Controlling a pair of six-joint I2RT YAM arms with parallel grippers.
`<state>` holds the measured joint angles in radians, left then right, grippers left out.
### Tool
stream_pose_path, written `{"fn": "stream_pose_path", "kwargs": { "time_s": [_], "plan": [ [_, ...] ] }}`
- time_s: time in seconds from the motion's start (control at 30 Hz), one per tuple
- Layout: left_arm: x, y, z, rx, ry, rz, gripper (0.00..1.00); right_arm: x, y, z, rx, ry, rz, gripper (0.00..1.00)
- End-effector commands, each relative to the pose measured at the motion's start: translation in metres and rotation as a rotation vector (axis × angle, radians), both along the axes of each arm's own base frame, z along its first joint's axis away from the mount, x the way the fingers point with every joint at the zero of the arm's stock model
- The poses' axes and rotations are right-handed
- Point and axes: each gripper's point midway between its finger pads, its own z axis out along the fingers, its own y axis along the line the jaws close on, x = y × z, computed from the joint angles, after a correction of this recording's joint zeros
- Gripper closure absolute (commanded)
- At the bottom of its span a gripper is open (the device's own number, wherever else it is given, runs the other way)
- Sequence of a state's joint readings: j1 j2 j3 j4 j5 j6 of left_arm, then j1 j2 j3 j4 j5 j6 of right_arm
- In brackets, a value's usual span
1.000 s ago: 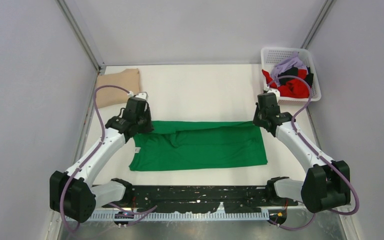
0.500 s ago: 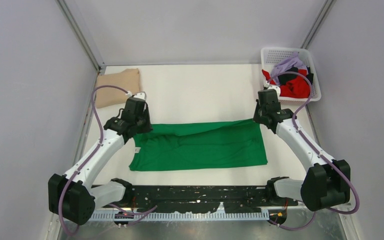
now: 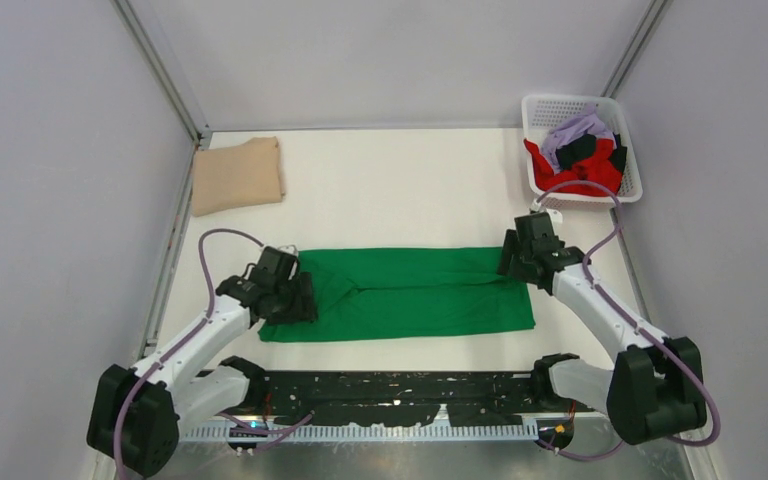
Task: Fold and stack the t-shirts
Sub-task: Fold the other side of the tshirt into a rectangle
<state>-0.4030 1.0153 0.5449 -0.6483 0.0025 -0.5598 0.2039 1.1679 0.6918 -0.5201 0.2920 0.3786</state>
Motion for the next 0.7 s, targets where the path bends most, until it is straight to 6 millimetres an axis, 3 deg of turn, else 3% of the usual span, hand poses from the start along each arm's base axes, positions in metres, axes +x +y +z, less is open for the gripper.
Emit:
{"fn": "stream_pose_path", "kwargs": {
  "time_s": [0.0,0.03,0.13,0.23,0.37,0.47,0.53,0.67],
  "plan": [
    [0.004,-0.025,0.038,-0.16,-0.098,-0.025,0.13,0.012,-0.006,0.051,0.041,-0.244,-0.08,0.0],
    [0.008,-0.03,0.051,-0.193,-0.142,-0.04,0.02,0.013,-0.005,0.056,0.052,-0.27,-0.081,0.02],
    [0.028,-0.044,0.089,-0.269,-0.28,-0.078,0.0,0.017,0.009,0.074,0.131,-0.375,-0.029,0.05],
    [0.05,-0.057,0.104,-0.302,-0.328,-0.083,0.0,0.019,0.032,0.078,0.22,-0.419,0.078,0.04],
    [0.085,-0.062,0.089,-0.231,-0.276,-0.047,0.01,0.017,0.046,0.073,0.259,-0.422,0.165,0.05],
    [0.101,-0.069,0.069,-0.187,-0.181,-0.05,0.0,0.016,0.045,0.067,0.252,-0.402,0.168,0.05],
    [0.104,-0.079,0.055,-0.212,-0.132,-0.079,0.0,0.015,0.042,0.064,0.236,-0.388,0.159,0.05],
    [0.091,-0.092,0.029,-0.253,-0.022,-0.126,0.0,0.014,0.037,0.061,0.211,-0.372,0.143,0.05]
  ]
}}
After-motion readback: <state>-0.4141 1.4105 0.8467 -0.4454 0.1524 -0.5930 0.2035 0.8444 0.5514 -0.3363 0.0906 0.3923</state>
